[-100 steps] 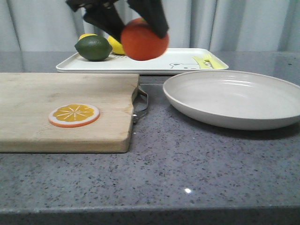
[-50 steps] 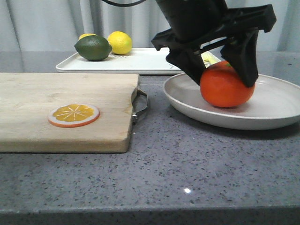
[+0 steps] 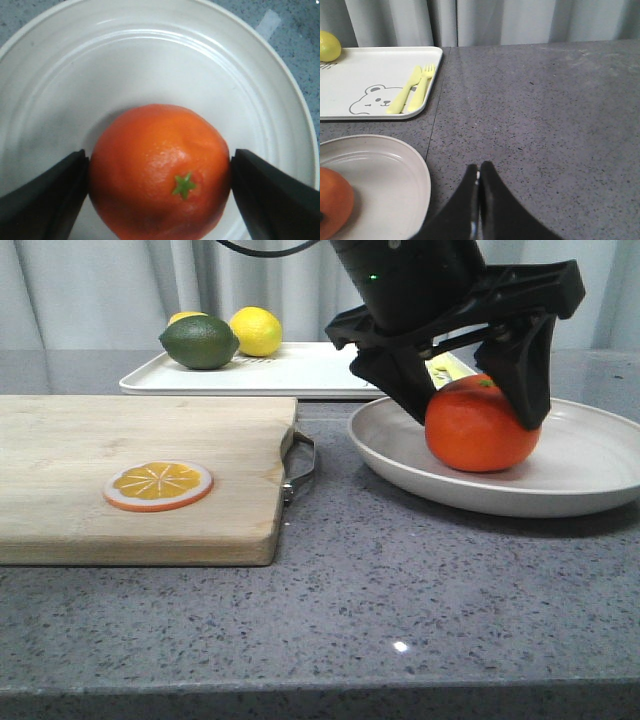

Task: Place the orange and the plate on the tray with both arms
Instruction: 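Lower the orange into the plate and open the left gripper, then withdraw the left gripper and move the right gripper to the plate rim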

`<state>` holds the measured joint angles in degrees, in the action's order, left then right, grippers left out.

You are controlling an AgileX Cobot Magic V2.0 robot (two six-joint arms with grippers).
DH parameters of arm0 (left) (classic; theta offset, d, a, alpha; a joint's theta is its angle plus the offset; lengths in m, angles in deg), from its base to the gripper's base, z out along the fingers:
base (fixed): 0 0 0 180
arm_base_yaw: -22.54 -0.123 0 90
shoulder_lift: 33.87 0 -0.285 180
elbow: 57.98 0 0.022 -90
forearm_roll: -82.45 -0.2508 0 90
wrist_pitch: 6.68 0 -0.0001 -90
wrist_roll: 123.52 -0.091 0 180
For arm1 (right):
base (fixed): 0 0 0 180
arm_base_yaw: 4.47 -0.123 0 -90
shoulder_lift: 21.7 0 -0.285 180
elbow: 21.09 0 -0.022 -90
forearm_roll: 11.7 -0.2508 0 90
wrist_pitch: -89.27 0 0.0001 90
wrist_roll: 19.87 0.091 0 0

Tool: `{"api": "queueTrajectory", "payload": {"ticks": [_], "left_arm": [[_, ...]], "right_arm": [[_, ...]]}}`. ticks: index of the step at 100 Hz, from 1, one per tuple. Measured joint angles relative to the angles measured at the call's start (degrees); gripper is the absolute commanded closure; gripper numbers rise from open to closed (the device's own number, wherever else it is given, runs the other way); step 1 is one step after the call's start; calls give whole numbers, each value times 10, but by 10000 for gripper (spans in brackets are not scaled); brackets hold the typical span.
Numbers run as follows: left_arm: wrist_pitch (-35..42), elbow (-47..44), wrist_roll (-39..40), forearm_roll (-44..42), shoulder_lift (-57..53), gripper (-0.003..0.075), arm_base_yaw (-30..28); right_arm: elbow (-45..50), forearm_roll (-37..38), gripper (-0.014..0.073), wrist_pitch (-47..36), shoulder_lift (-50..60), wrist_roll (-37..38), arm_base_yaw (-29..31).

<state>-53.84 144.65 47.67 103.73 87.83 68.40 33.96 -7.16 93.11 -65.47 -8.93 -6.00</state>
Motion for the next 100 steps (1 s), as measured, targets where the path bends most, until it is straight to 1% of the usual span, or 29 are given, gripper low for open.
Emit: {"api": "queueTrajectory", "payload": {"ticks": [29,38,45,57,71,85,100], "left_arm": [[-26,49,-1,0,0,153,0],[-48,61,-1,0,0,178,0],[-61,66,-2,0,0,241,0],[-81,67,-2,0,-1,404,-3],[-90,67,-2,-1,-18,559,-13],[-90,67,-2,-5,-46,652,-24],[-90,67,-2,-17,-77,706,-34]], "right_arm": [[0,0,652,0,0,0,0],[0,0,652,0,0,0,0],[0,0,652,0,0,0,0],[0,0,652,4,0,0,0],[0,0,652,10,0,0,0],[0,0,652,10,0,0,0],[0,0,652,10,0,0,0]]}}
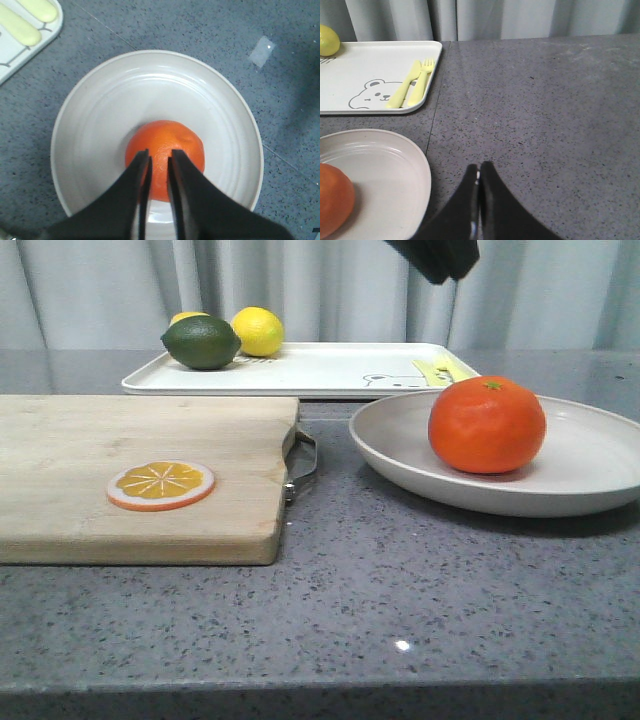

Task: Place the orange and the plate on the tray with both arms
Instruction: 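Withdraw the left gripper and move the right gripper to the plate rim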

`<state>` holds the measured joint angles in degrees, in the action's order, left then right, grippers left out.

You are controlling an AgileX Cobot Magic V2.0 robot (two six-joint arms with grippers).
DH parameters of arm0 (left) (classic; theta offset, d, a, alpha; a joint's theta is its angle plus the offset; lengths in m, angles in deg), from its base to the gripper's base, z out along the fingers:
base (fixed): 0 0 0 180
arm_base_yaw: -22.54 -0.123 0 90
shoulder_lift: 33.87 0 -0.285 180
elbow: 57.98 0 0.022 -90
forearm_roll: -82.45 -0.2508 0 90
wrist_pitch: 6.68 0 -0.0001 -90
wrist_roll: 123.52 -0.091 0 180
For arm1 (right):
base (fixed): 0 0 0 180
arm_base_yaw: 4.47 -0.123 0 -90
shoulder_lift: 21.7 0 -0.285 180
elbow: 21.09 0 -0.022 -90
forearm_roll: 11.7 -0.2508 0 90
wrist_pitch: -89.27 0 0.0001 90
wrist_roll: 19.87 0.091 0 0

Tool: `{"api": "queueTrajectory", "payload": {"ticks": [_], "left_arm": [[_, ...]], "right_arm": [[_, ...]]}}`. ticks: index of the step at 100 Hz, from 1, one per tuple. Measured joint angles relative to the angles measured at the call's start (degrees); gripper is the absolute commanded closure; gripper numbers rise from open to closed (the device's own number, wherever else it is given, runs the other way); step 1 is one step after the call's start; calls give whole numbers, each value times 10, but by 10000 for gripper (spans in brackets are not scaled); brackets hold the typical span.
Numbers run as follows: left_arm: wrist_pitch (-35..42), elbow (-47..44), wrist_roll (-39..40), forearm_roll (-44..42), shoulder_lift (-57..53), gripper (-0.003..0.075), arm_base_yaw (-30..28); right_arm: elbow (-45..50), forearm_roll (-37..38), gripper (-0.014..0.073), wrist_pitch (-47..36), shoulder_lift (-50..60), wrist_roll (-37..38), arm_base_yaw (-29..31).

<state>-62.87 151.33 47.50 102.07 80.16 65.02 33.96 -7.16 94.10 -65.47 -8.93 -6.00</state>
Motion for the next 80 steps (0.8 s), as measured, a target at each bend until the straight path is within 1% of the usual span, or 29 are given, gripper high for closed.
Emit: {"api": "queueTrajectory", "payload": {"ticks": [9,17,29,43,69,75,80], "left_arm": [[0,-7,0,-13,-23,740,-9],[1,-25,0,-20,-50,739,-20],[20,-79,0,-23,-98,739,-40],[57,-171,0,-24,-168,739,-68],[140,-379,6,-24,-337,739,-111],[164,-422,11,-24,-383,739,-120],[182,-459,15,-24,-420,739,-127]], "right_arm": [[0,0,652,2,0,0,0],[-2,0,652,13,0,0,0],[-20,0,652,42,-6,0,0],[-49,0,652,82,-27,0,0],[-146,-8,648,198,-109,0,0],[-169,-9,628,225,-135,0,-7],[-189,-9,585,243,-154,0,-17]]}}
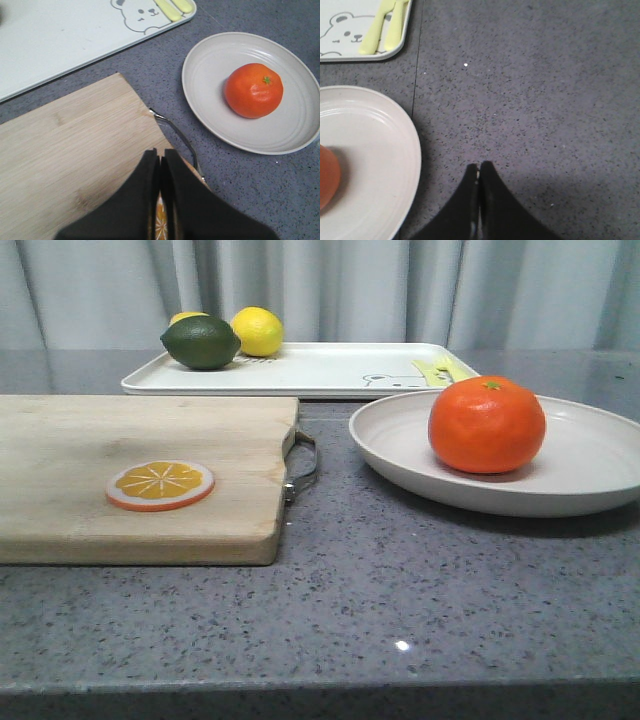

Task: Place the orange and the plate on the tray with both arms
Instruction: 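Withdraw the left gripper and move the right gripper to the plate rim, then grip the plate rim with the right gripper and lift it onto the tray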

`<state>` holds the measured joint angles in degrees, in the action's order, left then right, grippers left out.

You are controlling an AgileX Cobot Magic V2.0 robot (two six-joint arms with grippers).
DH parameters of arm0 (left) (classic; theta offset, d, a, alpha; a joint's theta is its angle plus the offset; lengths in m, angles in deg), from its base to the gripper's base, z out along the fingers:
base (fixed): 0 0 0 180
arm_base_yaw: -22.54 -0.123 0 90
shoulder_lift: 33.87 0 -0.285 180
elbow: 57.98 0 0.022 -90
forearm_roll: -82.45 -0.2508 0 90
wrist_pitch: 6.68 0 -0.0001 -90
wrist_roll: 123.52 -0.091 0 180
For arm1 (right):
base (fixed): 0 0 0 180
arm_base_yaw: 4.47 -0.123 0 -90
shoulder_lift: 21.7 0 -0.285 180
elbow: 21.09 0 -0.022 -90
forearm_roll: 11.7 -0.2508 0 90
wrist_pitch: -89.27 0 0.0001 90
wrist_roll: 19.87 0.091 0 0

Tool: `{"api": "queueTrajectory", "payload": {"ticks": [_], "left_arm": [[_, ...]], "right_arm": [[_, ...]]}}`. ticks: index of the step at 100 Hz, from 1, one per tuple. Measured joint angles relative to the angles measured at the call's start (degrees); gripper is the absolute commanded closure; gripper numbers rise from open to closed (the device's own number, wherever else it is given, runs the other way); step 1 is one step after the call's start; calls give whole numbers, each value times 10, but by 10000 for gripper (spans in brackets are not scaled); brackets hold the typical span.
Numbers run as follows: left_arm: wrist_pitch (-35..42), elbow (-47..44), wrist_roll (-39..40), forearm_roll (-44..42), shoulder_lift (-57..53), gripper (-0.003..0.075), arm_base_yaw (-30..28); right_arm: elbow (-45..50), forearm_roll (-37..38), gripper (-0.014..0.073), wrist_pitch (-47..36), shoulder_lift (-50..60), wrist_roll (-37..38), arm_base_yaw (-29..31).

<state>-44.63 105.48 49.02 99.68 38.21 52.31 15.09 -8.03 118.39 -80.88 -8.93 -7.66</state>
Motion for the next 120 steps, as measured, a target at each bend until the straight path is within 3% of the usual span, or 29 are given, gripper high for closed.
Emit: {"api": "queueTrajectory", "payload": {"ticks": [19,29,58,85,120], "left_arm": [[52,-129,14,0,-137,739,-23],[65,-187,18,0,-201,739,-40],[68,-272,19,2,-325,739,-55],[69,-277,19,4,-332,739,-55],[72,-277,20,4,-332,739,-55]], "right_arm": [[-63,-2,314,47,-67,0,-36],[-93,-13,249,81,-102,0,-41],[-169,-41,246,169,-211,0,-41],[-231,-61,246,214,-301,-3,-41],[-239,-83,254,216,-365,-9,-41]]}}
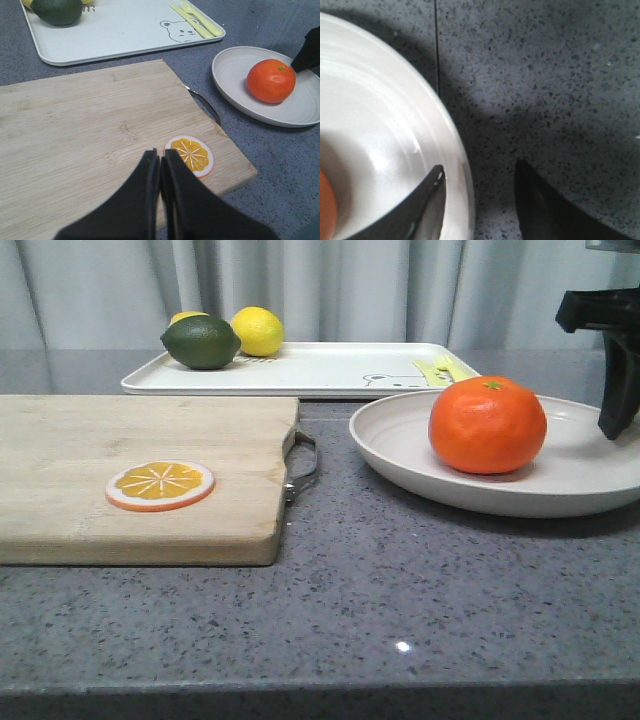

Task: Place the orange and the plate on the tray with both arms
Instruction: 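Grip the plate rim with the right gripper and lift it onto the tray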

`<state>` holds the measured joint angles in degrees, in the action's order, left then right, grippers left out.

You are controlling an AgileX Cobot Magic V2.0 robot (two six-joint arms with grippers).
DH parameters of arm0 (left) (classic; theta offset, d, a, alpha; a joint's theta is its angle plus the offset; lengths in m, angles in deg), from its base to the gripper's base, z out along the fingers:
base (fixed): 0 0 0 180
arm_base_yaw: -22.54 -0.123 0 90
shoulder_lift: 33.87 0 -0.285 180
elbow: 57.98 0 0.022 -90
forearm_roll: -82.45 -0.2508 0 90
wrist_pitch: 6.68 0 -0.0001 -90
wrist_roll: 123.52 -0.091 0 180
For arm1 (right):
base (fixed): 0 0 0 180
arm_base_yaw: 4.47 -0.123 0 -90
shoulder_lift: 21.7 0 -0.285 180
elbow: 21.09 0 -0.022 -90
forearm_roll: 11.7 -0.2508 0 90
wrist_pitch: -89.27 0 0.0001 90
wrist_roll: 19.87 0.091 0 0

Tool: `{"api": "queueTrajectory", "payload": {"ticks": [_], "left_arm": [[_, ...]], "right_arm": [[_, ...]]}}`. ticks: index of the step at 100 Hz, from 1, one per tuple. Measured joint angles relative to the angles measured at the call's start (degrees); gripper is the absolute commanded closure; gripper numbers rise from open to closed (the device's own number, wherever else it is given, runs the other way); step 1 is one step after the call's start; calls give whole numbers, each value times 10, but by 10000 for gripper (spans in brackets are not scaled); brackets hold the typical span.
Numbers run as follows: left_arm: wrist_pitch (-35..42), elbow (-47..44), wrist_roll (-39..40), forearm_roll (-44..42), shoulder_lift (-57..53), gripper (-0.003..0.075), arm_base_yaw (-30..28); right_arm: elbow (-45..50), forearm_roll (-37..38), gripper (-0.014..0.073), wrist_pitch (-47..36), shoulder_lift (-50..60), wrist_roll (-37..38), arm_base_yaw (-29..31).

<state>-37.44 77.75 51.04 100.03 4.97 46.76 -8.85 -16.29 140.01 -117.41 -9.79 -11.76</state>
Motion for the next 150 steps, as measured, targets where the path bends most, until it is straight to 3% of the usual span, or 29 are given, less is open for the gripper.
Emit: {"api": "queueTrajectory", "payload": {"ticks": [22,46,56,93,121,150], "left_arm": [[0,0,0,1,0,739,0],[0,0,0,1,0,739,0],[0,0,0,1,0,739,0],[5,0,0,1,0,739,0],[20,0,0,1,0,739,0],[22,0,0,1,0,739,0]], "right_arm": [[-1,0,278,0,-13,-1,0],[-1,-10,579,-1,-18,-1,-2],[-6,-17,665,-1,-17,-1,-2],[-6,-29,660,0,-17,-1,0],[-9,-127,660,-2,-5,-63,35],[-98,-160,660,17,-25,-93,39]]}}
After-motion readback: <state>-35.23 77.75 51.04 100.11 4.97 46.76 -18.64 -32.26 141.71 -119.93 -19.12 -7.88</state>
